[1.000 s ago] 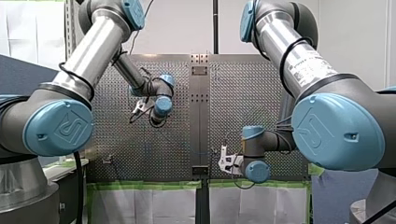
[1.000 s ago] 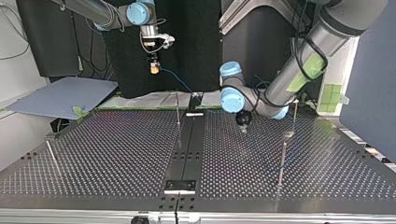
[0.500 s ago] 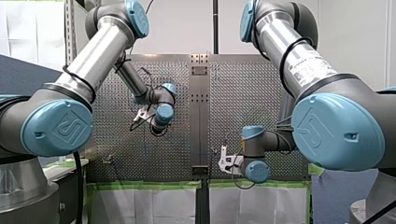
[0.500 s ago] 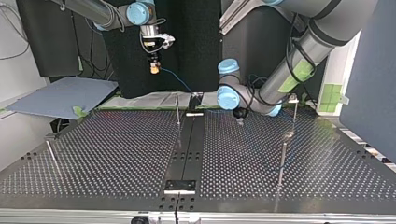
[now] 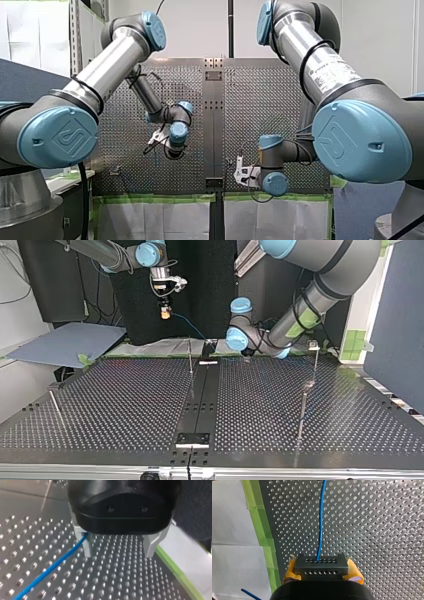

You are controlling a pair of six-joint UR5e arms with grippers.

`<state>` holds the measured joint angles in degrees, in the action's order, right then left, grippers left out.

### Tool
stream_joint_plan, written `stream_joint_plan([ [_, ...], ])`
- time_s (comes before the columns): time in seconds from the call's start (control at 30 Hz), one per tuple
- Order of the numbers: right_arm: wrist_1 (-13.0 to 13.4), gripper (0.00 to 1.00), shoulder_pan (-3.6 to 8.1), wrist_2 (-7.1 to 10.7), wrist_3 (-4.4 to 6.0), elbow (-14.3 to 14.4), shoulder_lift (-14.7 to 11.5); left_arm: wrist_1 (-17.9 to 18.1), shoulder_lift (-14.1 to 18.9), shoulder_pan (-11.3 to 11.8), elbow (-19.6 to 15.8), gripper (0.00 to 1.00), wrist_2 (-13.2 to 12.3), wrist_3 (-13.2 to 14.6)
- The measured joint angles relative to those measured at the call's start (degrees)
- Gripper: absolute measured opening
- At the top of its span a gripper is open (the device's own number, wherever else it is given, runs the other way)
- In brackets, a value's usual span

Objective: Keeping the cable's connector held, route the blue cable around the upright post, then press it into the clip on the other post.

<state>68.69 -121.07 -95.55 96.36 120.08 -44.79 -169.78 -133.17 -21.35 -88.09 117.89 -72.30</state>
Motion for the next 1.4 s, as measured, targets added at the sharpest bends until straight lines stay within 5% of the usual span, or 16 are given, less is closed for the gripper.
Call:
stream_joint_plan([
  [0.93,-1.1,0.0,-0.37,0.0,-0.73,-0.68,-0.02,-3.62,-1.54,-2.85,0.01,0.99,-15.65,-15.63],
  [1.4,-1.32,0.0,-0.37,0.01,-0.82,-0.68,0.0,0.25,-4.48,-5.36,0.03,0.99,-19.89,-23.8],
])
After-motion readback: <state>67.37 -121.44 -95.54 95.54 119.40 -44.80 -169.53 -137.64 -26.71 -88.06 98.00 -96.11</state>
